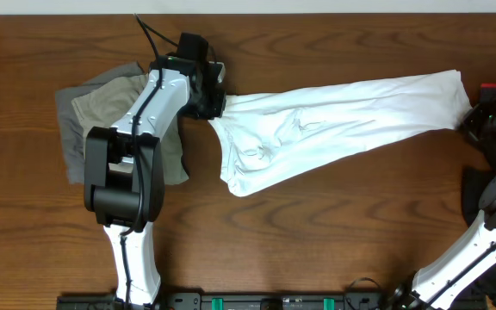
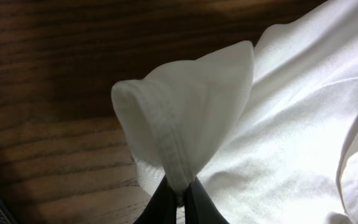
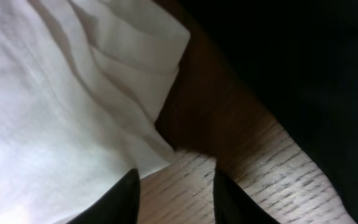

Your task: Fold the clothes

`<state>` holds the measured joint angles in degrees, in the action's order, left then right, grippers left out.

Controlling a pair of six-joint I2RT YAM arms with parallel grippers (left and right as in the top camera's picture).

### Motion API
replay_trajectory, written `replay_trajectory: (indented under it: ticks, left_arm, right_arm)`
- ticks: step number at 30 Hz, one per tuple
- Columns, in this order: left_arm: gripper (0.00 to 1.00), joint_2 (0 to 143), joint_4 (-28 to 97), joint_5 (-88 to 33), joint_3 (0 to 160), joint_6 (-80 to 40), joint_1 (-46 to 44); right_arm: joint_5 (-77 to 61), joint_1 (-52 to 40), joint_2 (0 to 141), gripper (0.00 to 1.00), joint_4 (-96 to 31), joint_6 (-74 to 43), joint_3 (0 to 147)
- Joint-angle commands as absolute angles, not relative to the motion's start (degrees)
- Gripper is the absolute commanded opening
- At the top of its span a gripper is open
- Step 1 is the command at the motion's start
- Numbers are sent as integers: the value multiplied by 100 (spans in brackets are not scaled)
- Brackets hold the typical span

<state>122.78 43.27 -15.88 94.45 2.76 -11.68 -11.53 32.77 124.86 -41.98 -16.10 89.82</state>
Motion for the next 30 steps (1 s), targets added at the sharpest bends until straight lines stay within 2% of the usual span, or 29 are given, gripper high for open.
replay_trajectory:
  ticks: [1, 3, 6, 17, 20, 23, 30]
  left_arm:
    - [6, 12070, 4338, -1503, 9450, 228, -1144]
    - [6, 12070, 4338, -1503, 9450, 228, -1144]
    - [6, 12070, 4335, -1503, 9450, 228, -1144]
    - [6, 12070, 4285, -1503, 9450, 231, -1144]
    - [6, 12070, 4287, -1503, 9450, 231, -1144]
    - [6, 12070, 4294, -1503, 9450, 228, -1144]
    - [6, 12070, 4294, -1505, 9450, 228, -1144]
  right_arm:
    - [-1232, 3264, 12479, 21, -4080, -1929, 8851]
    - [-1656, 3297, 12460, 10, -3802, -1896, 8866]
    - [-2316, 3361, 12416, 1, -3645, -1776, 8932]
    - [-2965, 3422, 11904, 1, -3369, -1774, 9026]
    - [-3841, 3422, 11789, 1, -2613, -1793, 9028]
    - [-4491, 3415, 11789, 1, -1406, -2427, 9026]
    - [-3918, 3127, 11815, 1, 67, -2858, 9026]
